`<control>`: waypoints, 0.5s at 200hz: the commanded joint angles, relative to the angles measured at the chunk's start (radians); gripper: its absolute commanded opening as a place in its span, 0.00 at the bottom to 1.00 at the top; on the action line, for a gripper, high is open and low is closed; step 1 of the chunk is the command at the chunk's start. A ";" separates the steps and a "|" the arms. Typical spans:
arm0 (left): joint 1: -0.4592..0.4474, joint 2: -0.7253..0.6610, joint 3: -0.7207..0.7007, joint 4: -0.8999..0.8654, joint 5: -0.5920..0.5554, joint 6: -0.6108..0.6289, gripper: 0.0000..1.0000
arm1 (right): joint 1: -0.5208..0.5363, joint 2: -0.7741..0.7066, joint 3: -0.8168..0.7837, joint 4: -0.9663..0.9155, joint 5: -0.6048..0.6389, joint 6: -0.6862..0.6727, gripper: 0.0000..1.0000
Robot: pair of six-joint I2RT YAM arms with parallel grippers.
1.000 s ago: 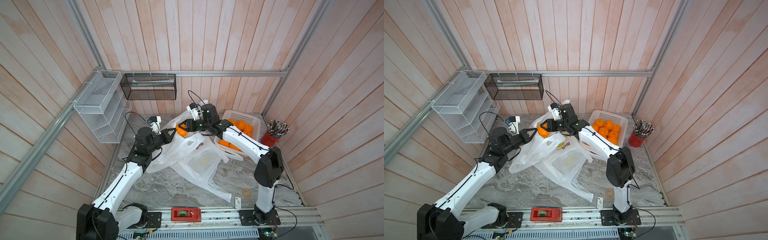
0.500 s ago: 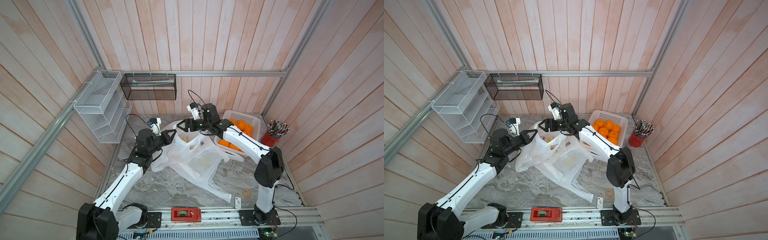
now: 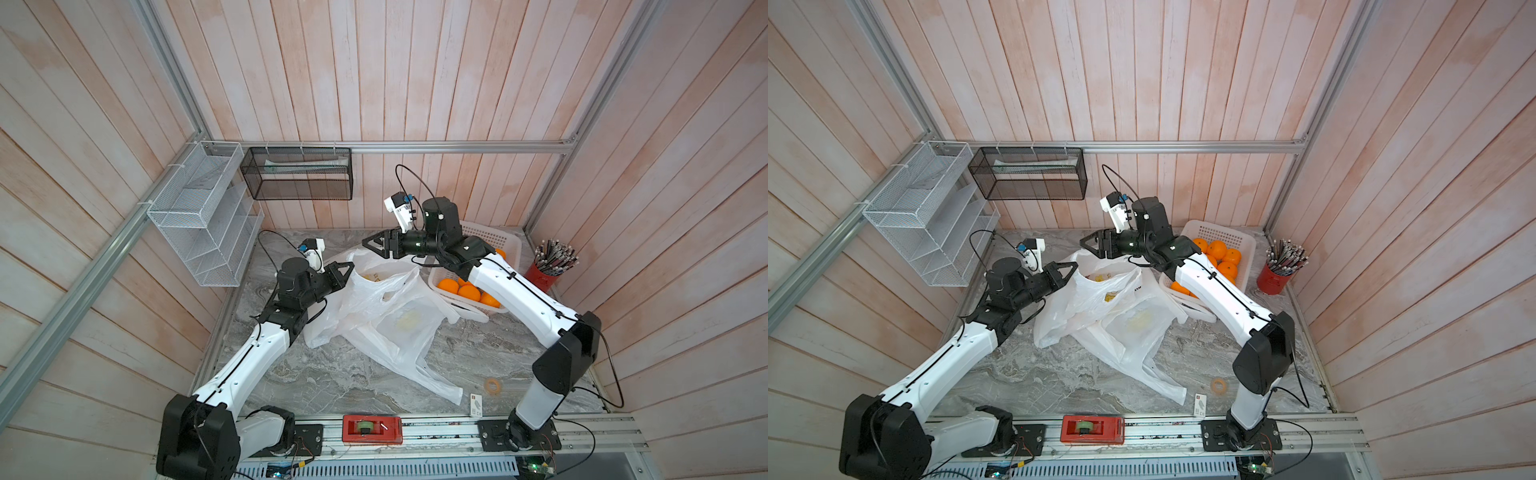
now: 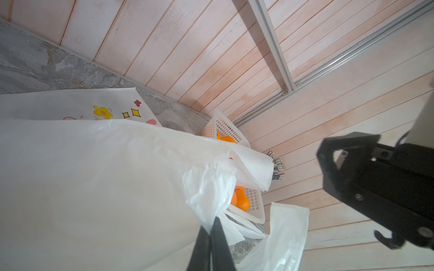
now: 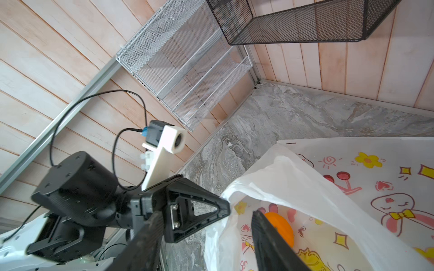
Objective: Place the oranges into plastic bags & tie knots
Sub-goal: Place the orange in the plastic bag, then pick up the orange from the basket.
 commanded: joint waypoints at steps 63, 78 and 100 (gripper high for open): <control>0.024 -0.024 -0.013 -0.014 -0.058 0.026 0.00 | -0.375 -0.261 -0.311 -0.106 0.180 -0.069 0.75; 0.025 -0.024 -0.011 -0.017 -0.061 0.030 0.00 | -0.466 -0.274 -0.373 -0.121 0.182 -0.084 0.77; 0.026 -0.026 -0.009 -0.025 -0.069 0.037 0.00 | -0.559 -0.257 -0.440 -0.152 0.273 -0.126 0.83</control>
